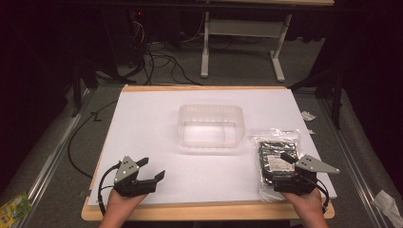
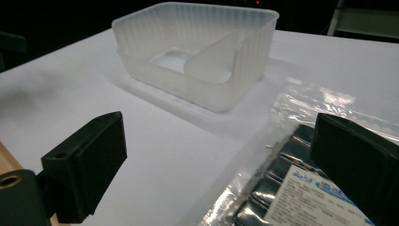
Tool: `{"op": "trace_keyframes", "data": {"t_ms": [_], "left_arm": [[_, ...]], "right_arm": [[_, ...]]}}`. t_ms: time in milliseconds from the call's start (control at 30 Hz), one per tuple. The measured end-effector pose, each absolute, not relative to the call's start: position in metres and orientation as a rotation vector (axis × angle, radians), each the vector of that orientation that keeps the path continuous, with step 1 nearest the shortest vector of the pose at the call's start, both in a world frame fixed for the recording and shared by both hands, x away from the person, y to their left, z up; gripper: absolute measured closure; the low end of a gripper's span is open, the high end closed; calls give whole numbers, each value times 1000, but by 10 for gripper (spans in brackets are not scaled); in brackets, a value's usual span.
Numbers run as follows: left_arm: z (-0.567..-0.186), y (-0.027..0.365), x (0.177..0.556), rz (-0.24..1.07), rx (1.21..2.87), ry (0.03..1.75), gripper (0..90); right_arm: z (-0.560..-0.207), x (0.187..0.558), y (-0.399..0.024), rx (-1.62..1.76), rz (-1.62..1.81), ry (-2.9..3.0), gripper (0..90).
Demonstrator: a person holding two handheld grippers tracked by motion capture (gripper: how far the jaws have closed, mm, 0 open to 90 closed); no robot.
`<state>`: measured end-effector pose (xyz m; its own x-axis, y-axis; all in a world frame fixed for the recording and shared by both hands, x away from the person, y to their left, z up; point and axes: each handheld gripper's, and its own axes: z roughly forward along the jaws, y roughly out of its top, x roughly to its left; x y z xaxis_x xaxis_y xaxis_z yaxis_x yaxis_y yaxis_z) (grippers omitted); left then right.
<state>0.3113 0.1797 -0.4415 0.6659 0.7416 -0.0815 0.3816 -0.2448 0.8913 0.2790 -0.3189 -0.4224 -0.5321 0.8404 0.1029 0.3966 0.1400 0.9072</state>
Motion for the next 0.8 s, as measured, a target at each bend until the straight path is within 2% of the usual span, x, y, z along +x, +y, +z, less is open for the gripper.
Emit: {"op": "trace_keyframes", "data": {"t_ms": [100, 167, 433, 500, 600, 733, 800], "left_arm": [[-443, 179, 313, 447, 1881, 888, 222], [-442, 178, 312, 454, 1883, 882, 222], [-442, 177, 312, 461, 1890, 880, 224], [-442, 178, 311, 461, 1891, 874, 243], [-442, 179, 311, 449, 1890, 869, 285], [-440, 179, 314, 457, 1869, 888, 279], [-440, 178, 315, 462, 1874, 890, 271]], "right_arm": [[-425, 277, -324, 1193, 1360, 1991, 67], [-426, 274, -328, 1181, 1361, 1991, 111], [-425, 273, -337, 1203, 1370, 1966, 136], [-425, 273, -341, 1207, 1370, 1961, 175], [-427, 272, -351, 1224, 1349, 1950, 296], [-429, 267, -371, 1271, 1280, 1903, 458], [-432, 263, -383, 1309, 1230, 1894, 569]]}}
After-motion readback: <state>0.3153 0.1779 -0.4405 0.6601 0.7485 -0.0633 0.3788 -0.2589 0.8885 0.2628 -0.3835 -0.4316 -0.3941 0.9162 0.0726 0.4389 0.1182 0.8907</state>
